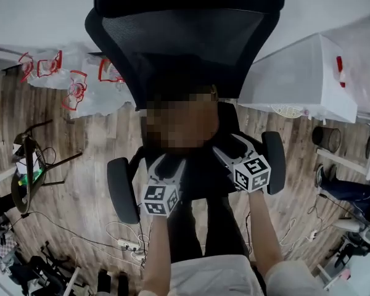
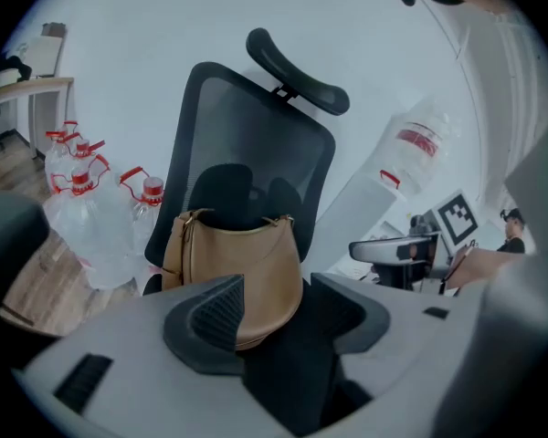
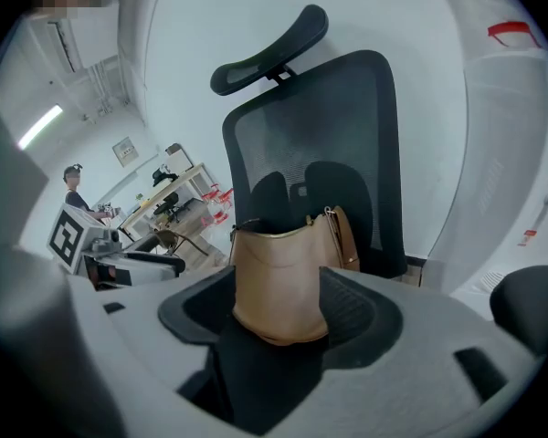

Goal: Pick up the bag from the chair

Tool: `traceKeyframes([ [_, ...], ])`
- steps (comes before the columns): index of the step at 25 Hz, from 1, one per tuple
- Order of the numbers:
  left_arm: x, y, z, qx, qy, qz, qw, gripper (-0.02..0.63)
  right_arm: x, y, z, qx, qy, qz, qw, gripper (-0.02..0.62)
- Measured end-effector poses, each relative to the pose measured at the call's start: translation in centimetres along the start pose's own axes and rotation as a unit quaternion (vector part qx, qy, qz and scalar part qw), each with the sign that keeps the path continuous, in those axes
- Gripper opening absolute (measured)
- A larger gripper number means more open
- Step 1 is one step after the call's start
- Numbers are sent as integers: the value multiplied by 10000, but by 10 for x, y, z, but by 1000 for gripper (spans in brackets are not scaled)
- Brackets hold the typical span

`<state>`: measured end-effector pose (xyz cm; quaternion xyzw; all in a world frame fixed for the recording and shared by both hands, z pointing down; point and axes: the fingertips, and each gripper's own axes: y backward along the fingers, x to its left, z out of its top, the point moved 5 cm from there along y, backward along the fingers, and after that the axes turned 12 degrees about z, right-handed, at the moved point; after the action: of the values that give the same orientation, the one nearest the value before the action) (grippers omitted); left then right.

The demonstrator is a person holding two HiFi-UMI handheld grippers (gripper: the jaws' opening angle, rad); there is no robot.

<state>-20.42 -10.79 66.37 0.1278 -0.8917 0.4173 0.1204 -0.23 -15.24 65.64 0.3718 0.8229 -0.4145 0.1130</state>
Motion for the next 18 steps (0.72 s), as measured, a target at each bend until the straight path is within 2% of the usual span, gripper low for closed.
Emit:
traceKeyframes([
  [5, 26, -49, -12, -32, 235, 520, 9984, 222, -34, -21, -10, -29, -69, 140, 9999, 281],
  [10, 52, -75, -7, -312, 536, 978, 9933, 224, -59, -42, -22, 34, -83, 145, 9999, 253],
  [18, 80, -105, -25, -233, 527, 1217, 9909, 224, -89, -76, -33, 113, -167, 176, 9996, 258],
])
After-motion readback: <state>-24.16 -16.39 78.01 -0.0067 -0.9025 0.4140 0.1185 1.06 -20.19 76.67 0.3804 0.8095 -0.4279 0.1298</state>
